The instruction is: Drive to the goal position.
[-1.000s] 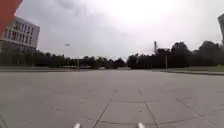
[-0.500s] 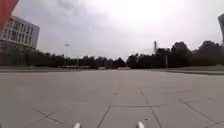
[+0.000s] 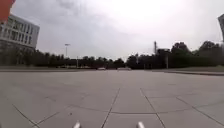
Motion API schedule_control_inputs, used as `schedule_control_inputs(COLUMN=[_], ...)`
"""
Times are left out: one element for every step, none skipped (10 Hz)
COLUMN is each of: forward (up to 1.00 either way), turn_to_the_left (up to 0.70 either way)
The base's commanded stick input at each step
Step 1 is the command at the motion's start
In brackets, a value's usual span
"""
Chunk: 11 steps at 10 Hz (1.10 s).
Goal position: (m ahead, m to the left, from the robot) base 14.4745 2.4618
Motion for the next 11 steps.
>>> schedule_control_inputs(forward=[0.50,0.50,0.50,0.50,0.50,0.50,0.50,0.50,0.50,0.50,0.50], turn_to_the_left=[0.00,0.00,0.00,0.00,0.00,0.00,0.00,0.00,0.00,0.00,0.00])
